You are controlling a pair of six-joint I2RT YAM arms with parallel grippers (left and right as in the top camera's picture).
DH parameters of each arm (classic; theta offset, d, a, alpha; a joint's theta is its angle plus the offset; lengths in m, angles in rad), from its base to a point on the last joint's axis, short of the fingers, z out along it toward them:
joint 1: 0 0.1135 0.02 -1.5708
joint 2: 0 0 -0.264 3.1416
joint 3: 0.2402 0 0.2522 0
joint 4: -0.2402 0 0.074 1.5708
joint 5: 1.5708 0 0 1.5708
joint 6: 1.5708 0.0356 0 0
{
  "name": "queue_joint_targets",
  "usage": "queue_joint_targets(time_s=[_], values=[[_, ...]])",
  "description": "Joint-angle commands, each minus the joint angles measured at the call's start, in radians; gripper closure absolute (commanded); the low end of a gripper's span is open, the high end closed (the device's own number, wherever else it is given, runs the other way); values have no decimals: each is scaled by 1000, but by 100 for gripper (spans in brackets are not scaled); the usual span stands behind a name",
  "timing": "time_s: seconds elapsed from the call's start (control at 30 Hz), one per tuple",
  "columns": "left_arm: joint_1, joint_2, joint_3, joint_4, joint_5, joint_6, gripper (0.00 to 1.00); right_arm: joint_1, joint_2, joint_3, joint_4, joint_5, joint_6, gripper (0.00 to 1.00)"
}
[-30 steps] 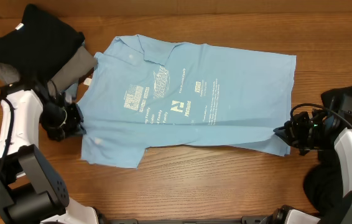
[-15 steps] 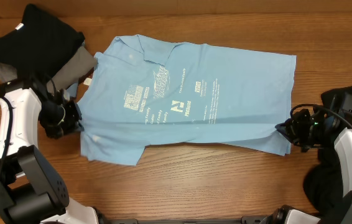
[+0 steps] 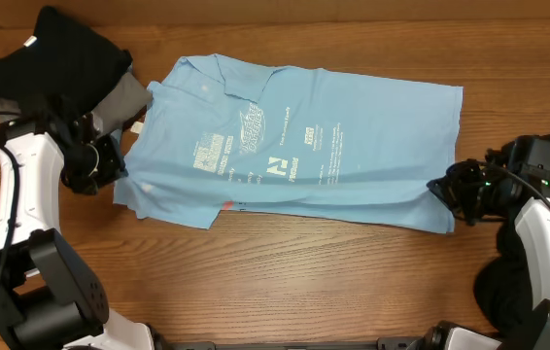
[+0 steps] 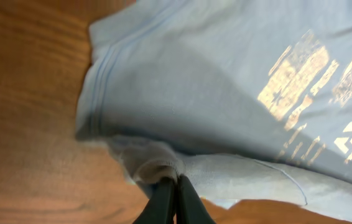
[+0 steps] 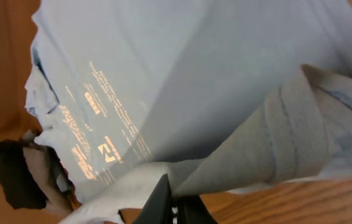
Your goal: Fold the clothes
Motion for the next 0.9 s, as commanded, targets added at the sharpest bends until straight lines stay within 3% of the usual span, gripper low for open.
queue_joint_targets(time_s=[0.0, 0.3, 0.63, 0.87], values=[[-31, -2, 20, 42, 17, -31, 96, 14, 11, 19, 44, 9, 2, 96], [-66, -2, 17, 155, 9, -32, 96, 14, 56, 19, 114, 14, 21, 96], [-124, 16, 5, 205, -159, -29, 96, 15, 112, 19, 157, 23, 20, 96], [-151, 73, 3, 269, -167, -29, 95, 15, 112, 19, 179, 41, 21, 96]])
